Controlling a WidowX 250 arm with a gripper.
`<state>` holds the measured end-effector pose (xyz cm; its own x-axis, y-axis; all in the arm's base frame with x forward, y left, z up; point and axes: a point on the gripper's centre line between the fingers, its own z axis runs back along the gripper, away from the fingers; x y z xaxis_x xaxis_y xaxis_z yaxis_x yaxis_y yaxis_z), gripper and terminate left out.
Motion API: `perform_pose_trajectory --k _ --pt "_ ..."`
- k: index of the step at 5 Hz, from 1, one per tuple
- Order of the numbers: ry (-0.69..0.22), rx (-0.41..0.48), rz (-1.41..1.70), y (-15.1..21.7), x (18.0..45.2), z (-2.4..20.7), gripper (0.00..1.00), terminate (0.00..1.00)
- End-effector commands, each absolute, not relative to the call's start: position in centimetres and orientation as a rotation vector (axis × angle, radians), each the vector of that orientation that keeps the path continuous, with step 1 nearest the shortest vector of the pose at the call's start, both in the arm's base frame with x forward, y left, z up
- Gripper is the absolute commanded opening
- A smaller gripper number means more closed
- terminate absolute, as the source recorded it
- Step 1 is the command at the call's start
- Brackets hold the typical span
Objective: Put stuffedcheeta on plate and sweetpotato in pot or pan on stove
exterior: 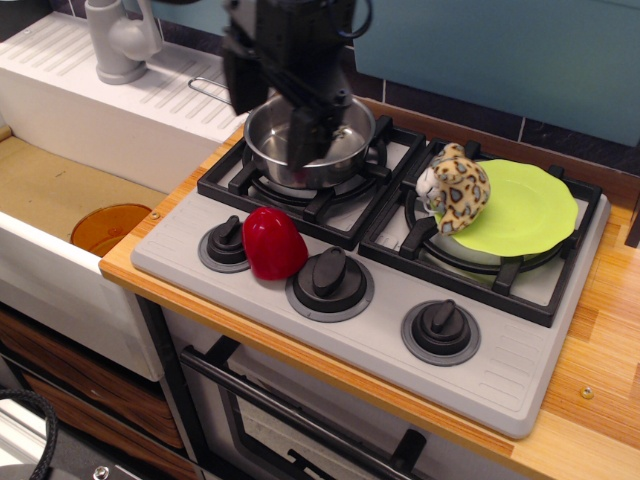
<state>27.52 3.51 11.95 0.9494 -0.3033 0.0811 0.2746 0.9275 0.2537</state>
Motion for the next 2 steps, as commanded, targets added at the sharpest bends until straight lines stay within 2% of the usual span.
perform_pose_trajectory --k 1,2 --pt "-0.177 0.281 -0.223 4.4 26.5 12.6 1.00 0.00" --pt "-0.195 0.252 -0.214 4.7 25.8 11.4 1.00 0.00"
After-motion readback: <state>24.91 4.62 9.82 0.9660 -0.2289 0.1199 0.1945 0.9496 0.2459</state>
